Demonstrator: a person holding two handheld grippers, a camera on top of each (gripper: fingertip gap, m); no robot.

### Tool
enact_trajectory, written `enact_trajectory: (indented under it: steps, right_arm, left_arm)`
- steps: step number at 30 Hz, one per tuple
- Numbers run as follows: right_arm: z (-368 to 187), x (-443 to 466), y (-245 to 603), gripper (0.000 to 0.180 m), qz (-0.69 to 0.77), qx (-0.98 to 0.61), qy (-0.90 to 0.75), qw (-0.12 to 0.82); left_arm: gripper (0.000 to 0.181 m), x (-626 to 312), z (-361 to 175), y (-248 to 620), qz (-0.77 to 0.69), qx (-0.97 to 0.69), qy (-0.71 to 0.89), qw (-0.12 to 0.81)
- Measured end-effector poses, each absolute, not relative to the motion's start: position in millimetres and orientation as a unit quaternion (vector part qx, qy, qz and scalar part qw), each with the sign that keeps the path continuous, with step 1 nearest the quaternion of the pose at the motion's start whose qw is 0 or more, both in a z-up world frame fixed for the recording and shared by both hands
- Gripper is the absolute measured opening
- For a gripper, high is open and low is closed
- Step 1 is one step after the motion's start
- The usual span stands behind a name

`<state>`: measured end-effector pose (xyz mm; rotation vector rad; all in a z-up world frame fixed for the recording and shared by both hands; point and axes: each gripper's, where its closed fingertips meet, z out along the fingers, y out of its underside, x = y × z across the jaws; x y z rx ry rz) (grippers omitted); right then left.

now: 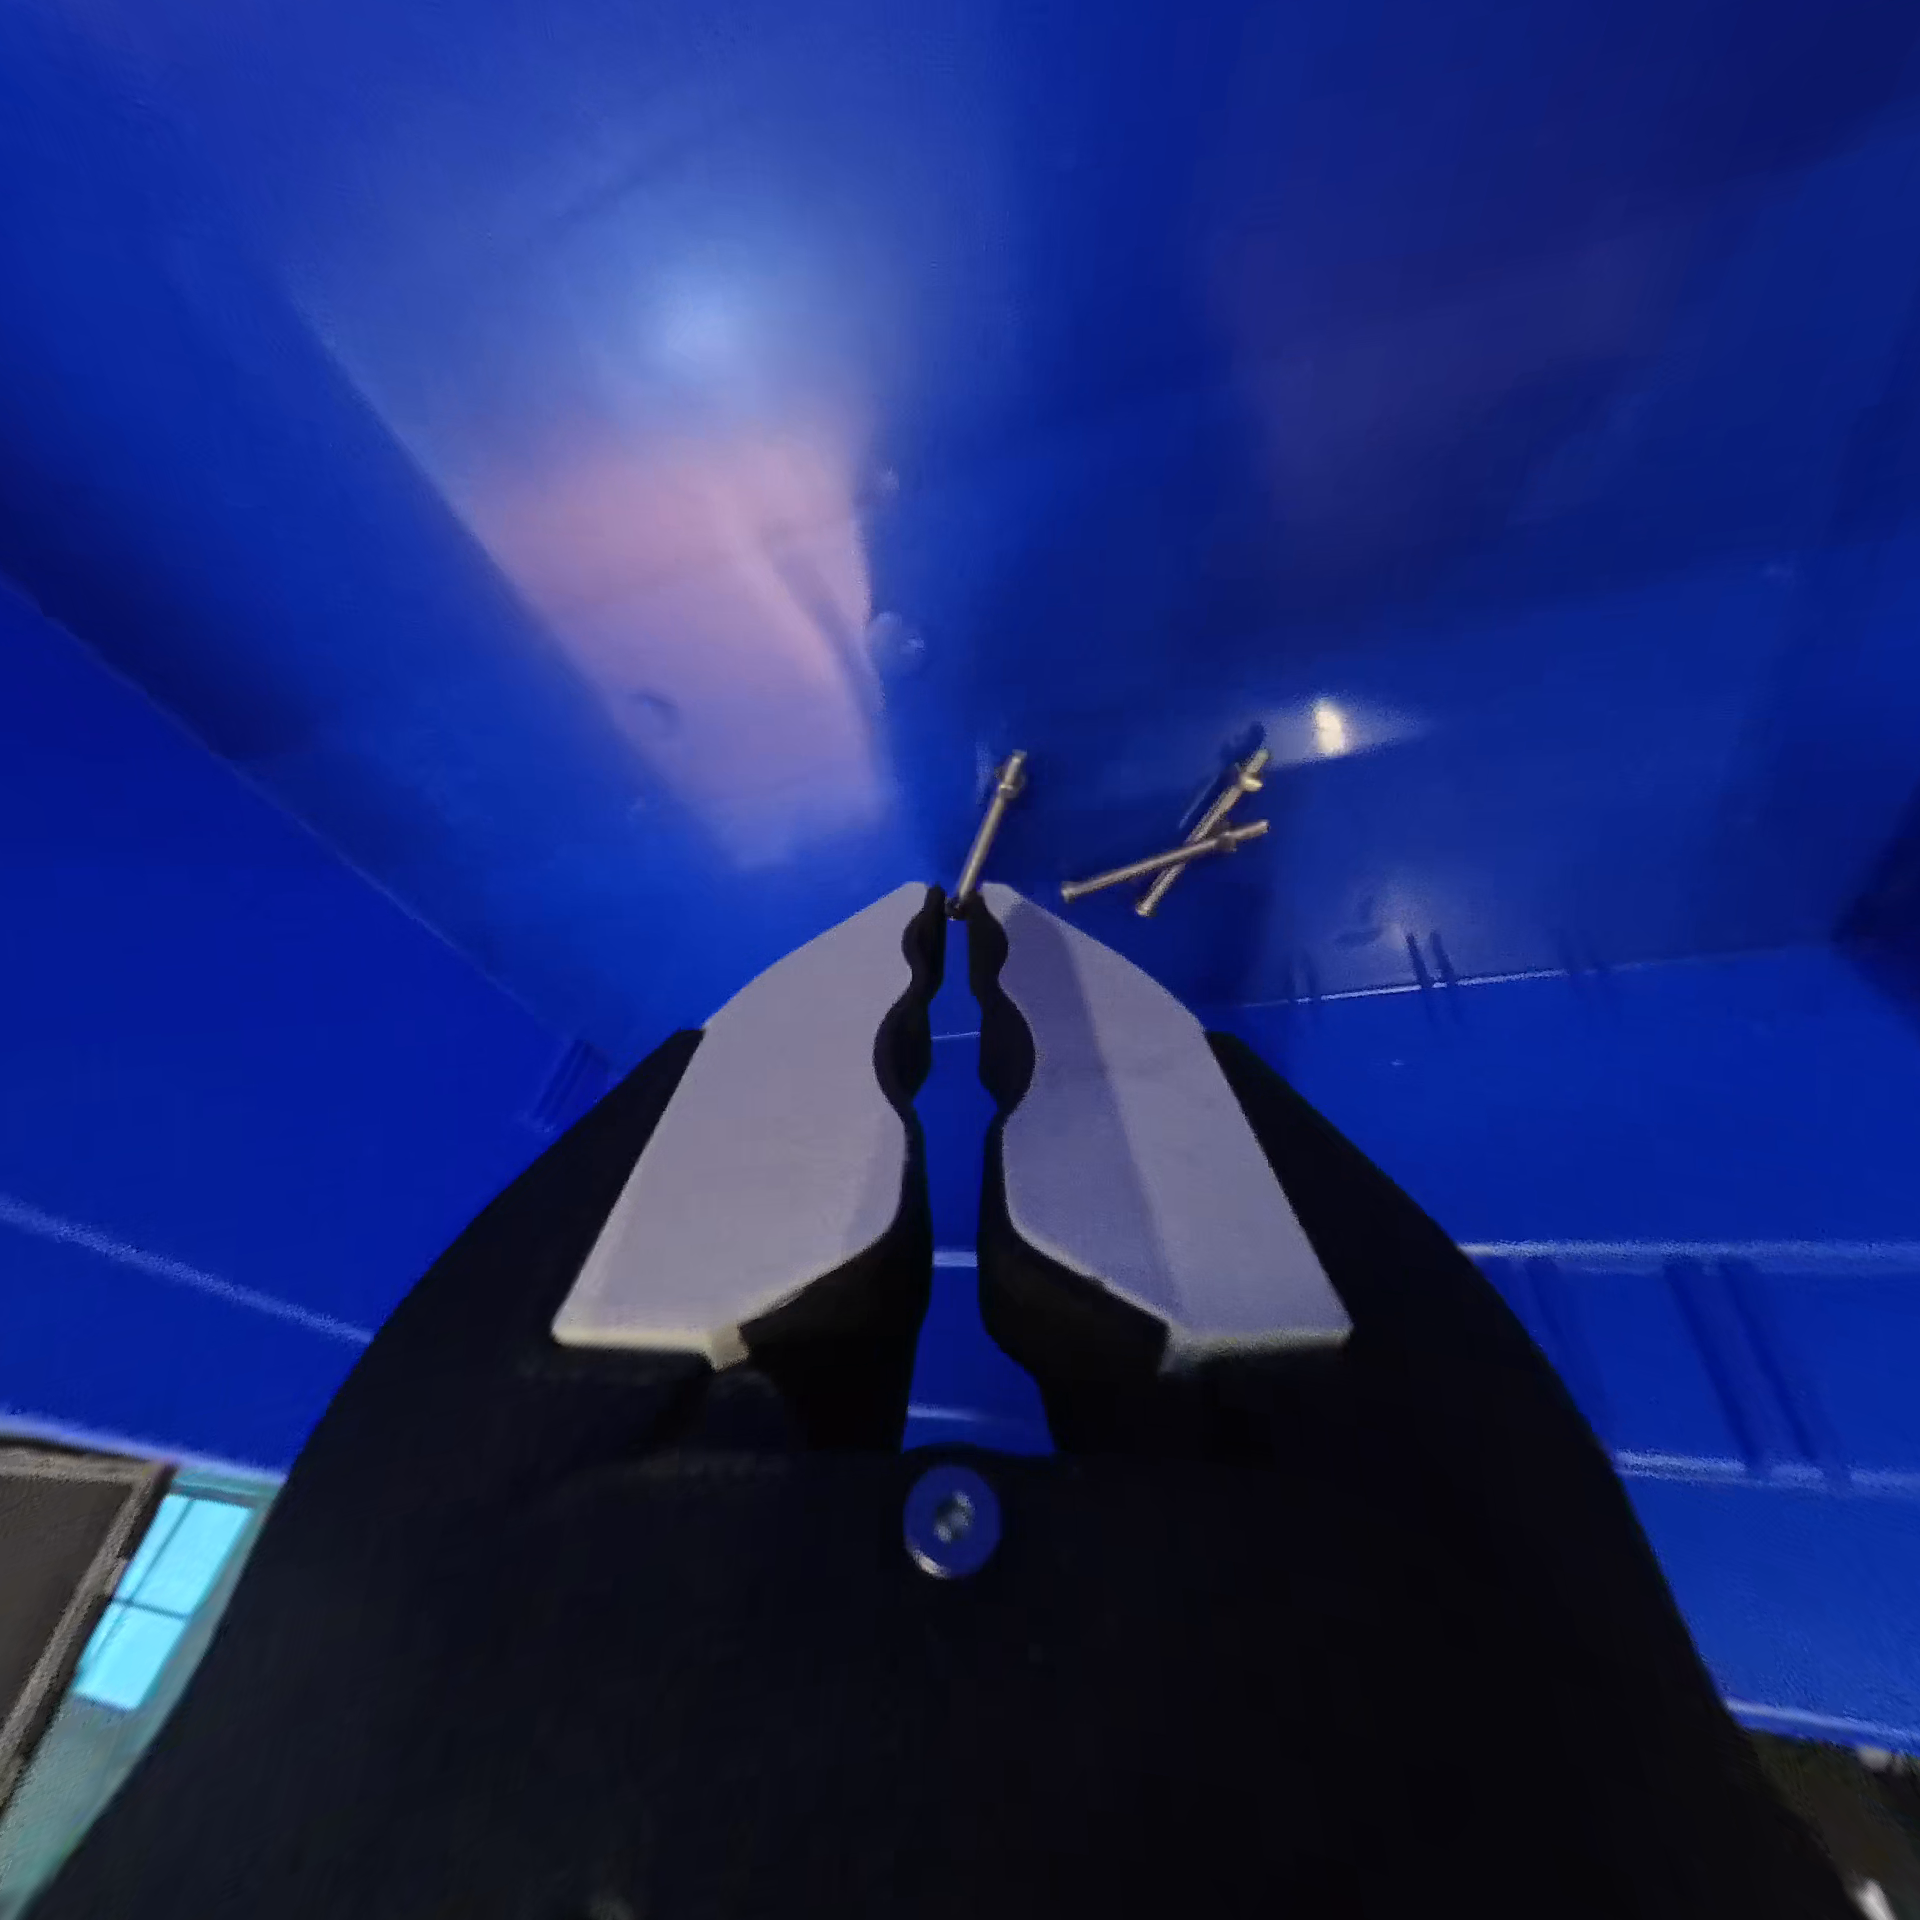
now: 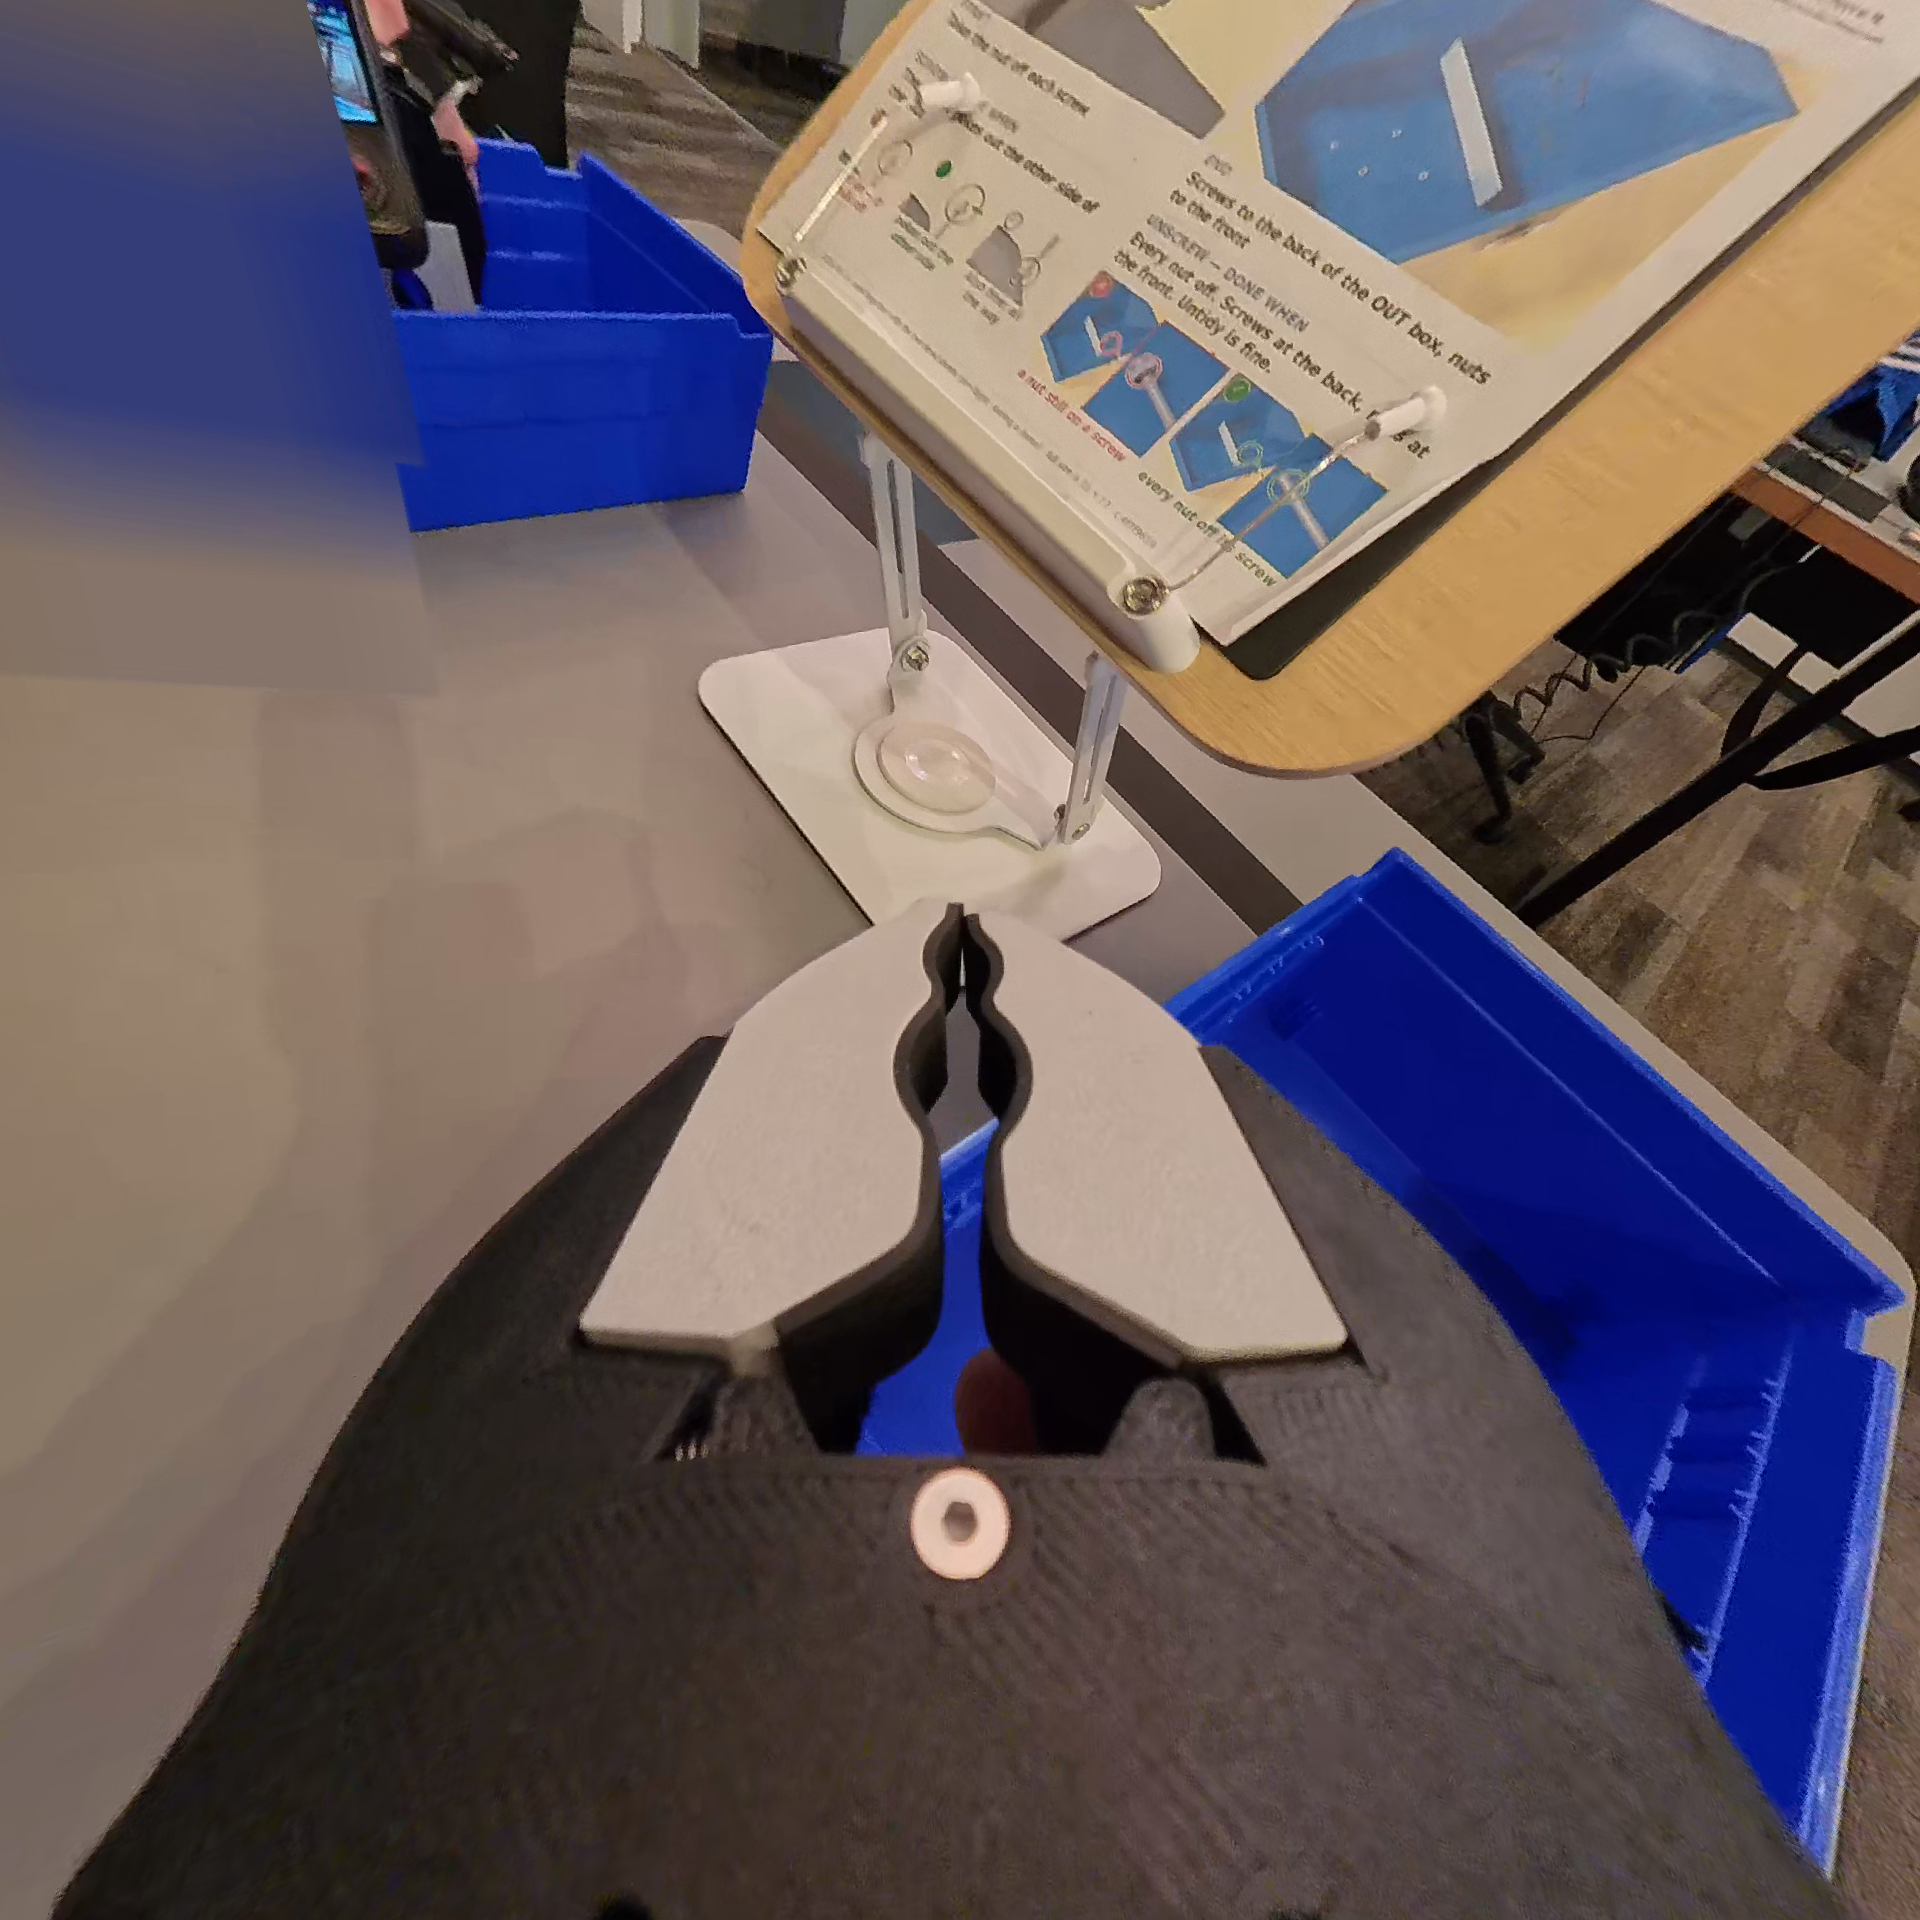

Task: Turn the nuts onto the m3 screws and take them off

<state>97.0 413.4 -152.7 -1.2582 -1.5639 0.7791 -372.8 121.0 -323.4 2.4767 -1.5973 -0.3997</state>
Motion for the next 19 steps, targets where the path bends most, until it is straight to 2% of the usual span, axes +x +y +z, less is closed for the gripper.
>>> enact_trajectory:
  steps: [1,6,10,16,19]
  right_arm:
    - [-150.2,96.3,410.1,0.0,0.321,-0.51,-0.641,0.476]
    - [-132.0,87.0,375.5,0.0,0.334,-0.476,-0.654,0.483]
    - [-113.4,61.0,314.3,0.0,0.394,-0.429,-0.663,0.47]
    - [-110.3,-2.5,226.3,0.005,0.513,-0.413,-0.634,0.405]
    - [-115.2,-37.4,193.4,0.006,0.571,-0.415,-0.605,0.367]
  left_arm:
    - [0.004,-371.2,-320.0,124.7,-0.14,0.837,-0.525,0.063]
    - [0.004,-375.4,-270.5,135.8,-0.197,0.876,-0.437,-0.054]
    - [0.003,-351.7,-216.5,135.8,-0.24,0.88,-0.382,-0.15]
    - [0.003,-274.9,-149.0,133.9,-0.339,0.839,-0.329,-0.269]
    - [0.004,-224.7,-137.9,138.4,-0.372,0.812,-0.326,-0.311]
